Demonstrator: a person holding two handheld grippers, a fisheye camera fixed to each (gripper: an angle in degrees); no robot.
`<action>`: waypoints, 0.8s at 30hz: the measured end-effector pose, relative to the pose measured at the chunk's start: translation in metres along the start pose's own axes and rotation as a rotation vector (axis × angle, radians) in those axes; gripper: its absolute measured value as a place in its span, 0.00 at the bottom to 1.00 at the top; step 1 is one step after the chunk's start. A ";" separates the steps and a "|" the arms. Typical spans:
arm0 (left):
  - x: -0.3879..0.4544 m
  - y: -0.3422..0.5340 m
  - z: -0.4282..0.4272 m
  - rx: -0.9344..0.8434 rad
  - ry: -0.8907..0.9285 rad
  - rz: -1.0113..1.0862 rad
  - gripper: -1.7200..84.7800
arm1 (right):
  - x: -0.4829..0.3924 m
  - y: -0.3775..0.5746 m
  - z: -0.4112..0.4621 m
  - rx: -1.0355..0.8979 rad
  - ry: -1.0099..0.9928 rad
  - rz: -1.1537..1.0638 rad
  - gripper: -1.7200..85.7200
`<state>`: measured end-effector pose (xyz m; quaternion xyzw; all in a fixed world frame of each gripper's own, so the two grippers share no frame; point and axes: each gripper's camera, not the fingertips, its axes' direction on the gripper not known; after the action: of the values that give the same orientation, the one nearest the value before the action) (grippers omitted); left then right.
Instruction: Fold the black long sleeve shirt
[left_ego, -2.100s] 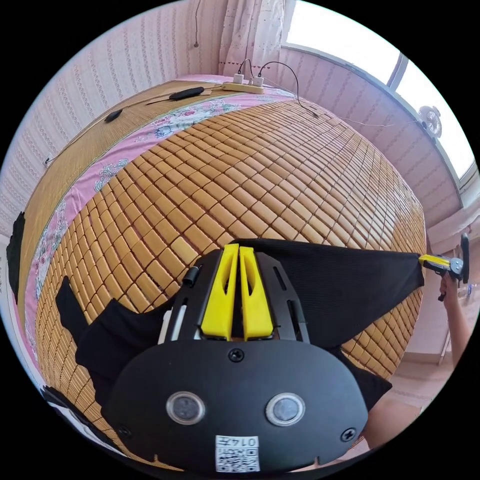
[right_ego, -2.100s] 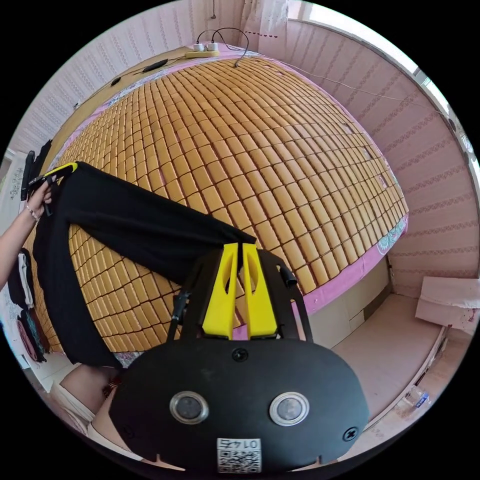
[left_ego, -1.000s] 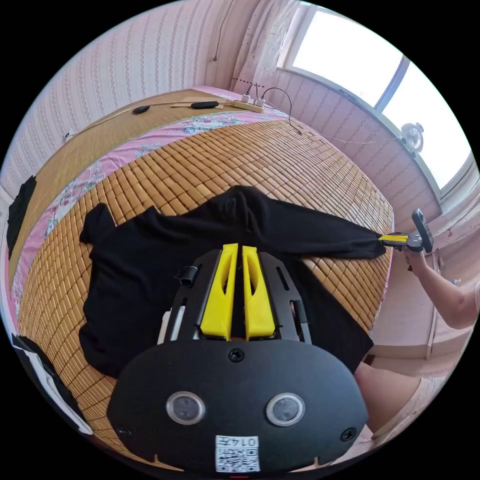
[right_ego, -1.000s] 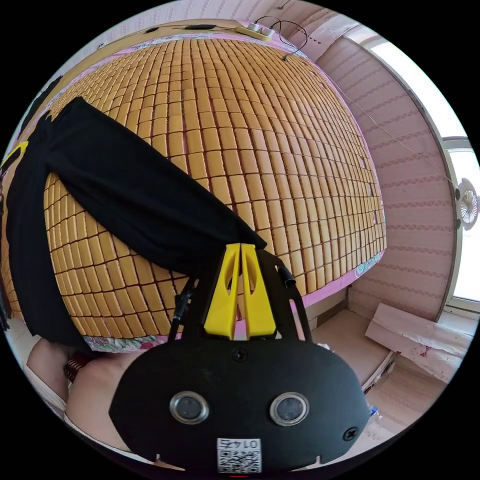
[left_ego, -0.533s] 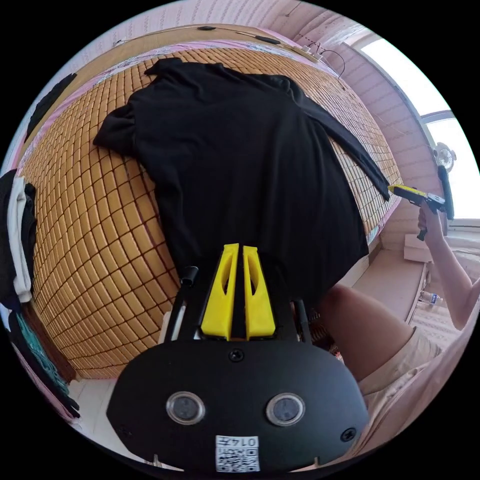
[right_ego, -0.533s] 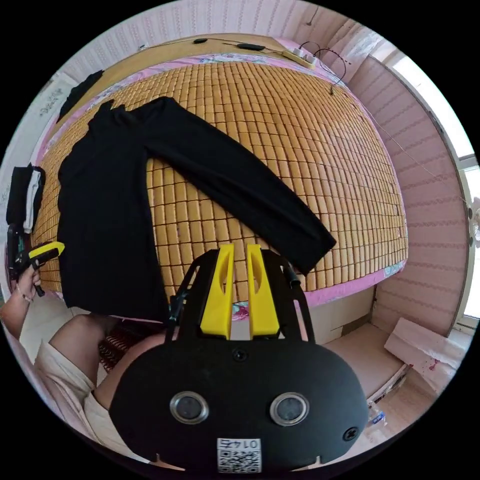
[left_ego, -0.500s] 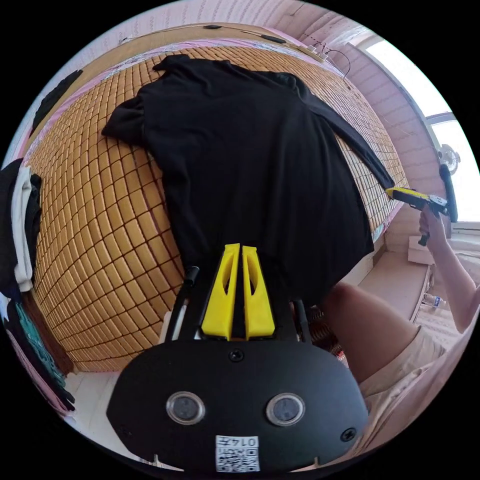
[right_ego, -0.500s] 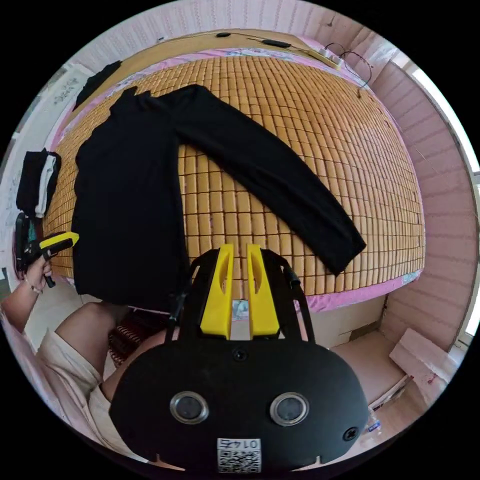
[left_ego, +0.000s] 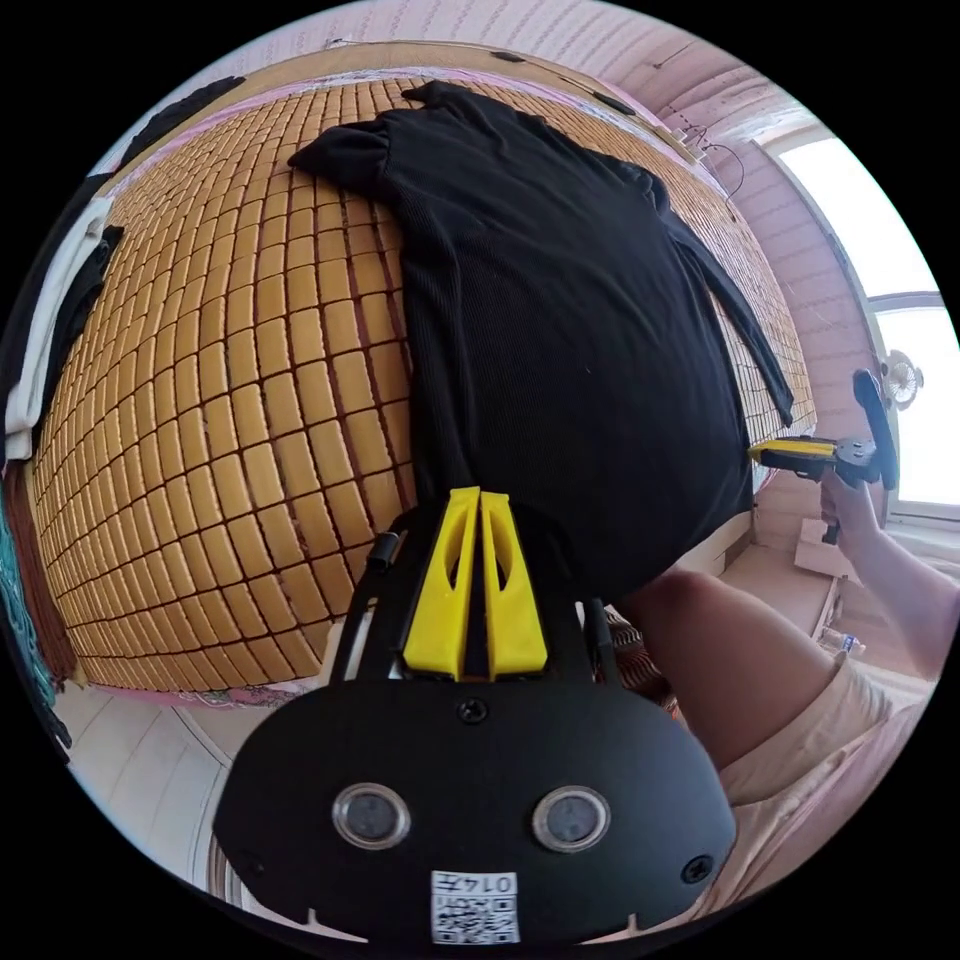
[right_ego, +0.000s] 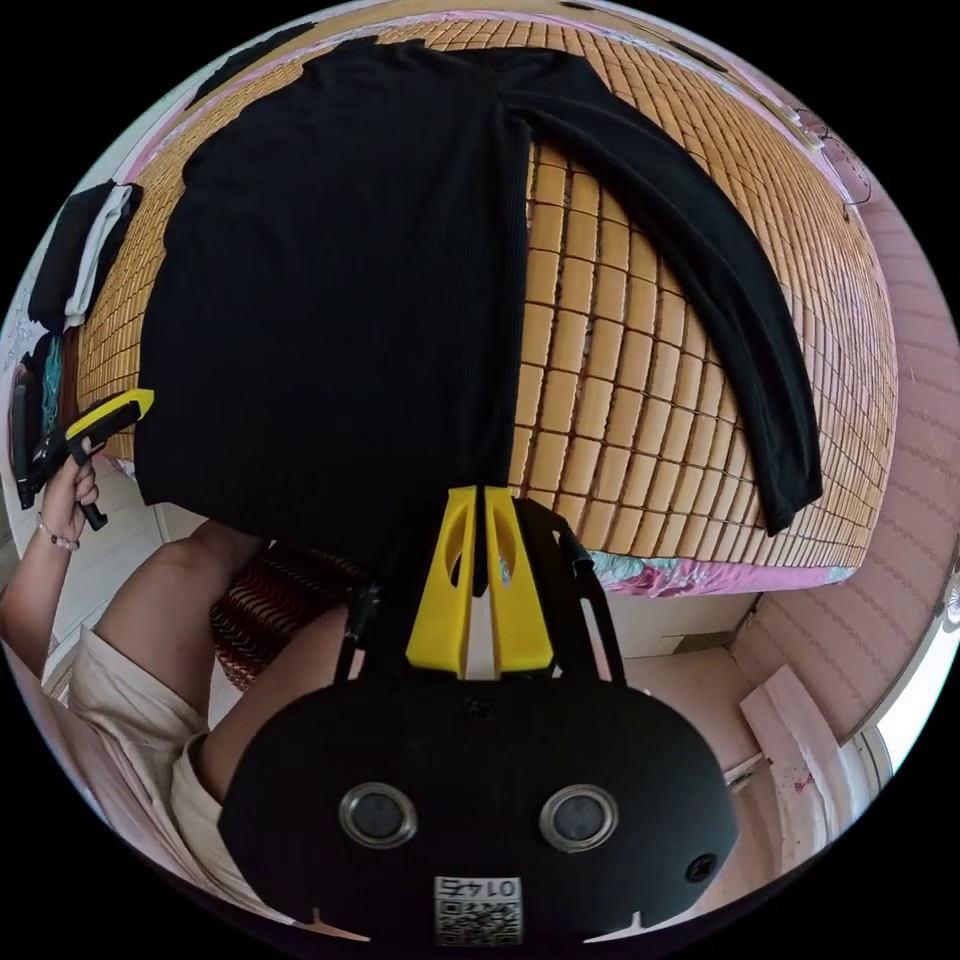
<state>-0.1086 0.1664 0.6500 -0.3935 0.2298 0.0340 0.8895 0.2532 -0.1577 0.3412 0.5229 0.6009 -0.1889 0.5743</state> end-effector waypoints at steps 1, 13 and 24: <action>-0.003 0.004 -0.010 0.019 0.013 -0.010 0.01 | -0.002 -0.003 -0.003 0.000 0.016 -0.006 0.03; -0.065 -0.004 -0.111 0.342 0.023 -0.063 0.03 | -0.149 -0.285 -0.110 0.505 -0.061 -0.415 0.10; -0.132 -0.059 -0.129 0.371 0.136 -0.216 0.07 | -0.186 -0.504 -0.061 0.391 -0.013 -0.180 0.06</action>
<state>-0.2610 0.0495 0.6722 -0.2468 0.2478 -0.1311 0.9276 -0.2415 -0.3767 0.3343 0.5673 0.5935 -0.3556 0.4466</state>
